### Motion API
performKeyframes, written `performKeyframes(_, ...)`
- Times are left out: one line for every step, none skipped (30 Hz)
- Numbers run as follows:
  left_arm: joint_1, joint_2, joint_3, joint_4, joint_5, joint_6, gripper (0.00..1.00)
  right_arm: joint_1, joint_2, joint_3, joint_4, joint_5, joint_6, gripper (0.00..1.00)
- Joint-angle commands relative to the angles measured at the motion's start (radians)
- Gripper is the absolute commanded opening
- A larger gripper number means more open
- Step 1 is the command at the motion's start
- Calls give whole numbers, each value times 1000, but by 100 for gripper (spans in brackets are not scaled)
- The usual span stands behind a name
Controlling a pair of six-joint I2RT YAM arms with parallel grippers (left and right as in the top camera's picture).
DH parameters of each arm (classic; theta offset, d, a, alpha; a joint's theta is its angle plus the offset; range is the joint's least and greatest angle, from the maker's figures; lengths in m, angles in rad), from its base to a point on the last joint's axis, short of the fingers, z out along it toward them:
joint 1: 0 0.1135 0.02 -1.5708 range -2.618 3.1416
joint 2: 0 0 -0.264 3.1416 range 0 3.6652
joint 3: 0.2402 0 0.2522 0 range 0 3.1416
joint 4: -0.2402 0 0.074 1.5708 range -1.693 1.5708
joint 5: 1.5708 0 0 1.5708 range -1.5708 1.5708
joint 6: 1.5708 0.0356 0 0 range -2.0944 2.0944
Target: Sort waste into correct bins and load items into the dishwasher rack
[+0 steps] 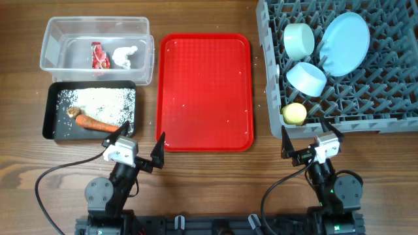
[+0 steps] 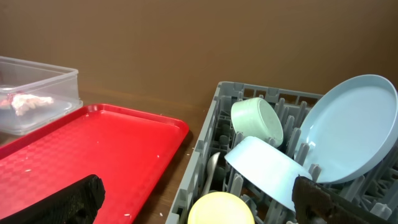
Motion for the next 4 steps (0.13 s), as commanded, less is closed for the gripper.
performKeyframes(7,-7,-7,0,-6,-10,100,-3,-7,-2,3,-13,13,100)
performKeyframes(7,-7,-7,0,-5,-10,100,-3,-7,-2,3,-13,13,100)
performKeyframes(7,-7,-7,0,-5,-10,100,-3,-7,-2,3,-13,13,100)
performKeyframes(7,-7,-7,0,-6,-10,100,-3,-7,-2,3,-13,13,100)
